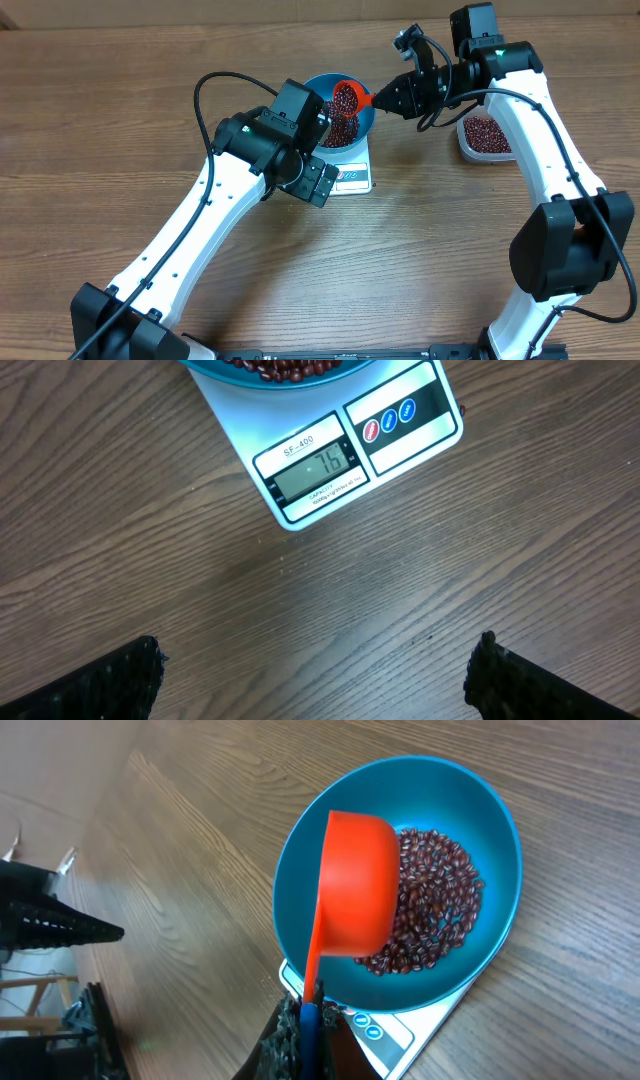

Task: Scoop item into bowl and weigh 150g on scale
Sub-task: 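Tilt the red cup with the right gripper to pour beans into bowl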

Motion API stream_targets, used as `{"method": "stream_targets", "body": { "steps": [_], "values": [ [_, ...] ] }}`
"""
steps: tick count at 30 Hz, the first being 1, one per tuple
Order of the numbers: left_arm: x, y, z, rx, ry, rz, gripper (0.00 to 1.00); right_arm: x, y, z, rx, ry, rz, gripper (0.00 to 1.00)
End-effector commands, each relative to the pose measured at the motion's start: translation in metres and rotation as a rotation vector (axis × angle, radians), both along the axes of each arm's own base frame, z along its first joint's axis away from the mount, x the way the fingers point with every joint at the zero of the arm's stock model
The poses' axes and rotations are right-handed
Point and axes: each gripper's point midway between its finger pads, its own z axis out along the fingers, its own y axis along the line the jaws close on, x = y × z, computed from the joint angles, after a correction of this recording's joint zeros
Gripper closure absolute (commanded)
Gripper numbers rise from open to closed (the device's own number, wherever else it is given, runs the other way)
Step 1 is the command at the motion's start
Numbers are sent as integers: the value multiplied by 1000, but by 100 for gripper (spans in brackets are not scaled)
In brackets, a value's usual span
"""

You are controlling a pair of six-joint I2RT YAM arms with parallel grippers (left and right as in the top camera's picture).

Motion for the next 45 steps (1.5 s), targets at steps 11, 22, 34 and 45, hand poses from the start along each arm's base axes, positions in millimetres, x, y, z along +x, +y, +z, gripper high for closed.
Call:
{"method": "stream_targets", "body": {
  "steps": [11, 22, 34, 45],
  "values": [
    [0, 0, 6, -2, -19, -15, 0, 3, 13, 17, -16, -187, 132, 96],
    [0, 0, 6, -2, -19, -15, 0, 6, 26, 5, -146, -251, 152, 96],
    [0, 0, 6, -2, -19, -15, 0, 7, 30, 5, -156, -263, 156, 96],
    [0, 0, 6, -2, -19, -15, 0, 7, 30, 5, -156, -264, 156, 97]
  ]
}}
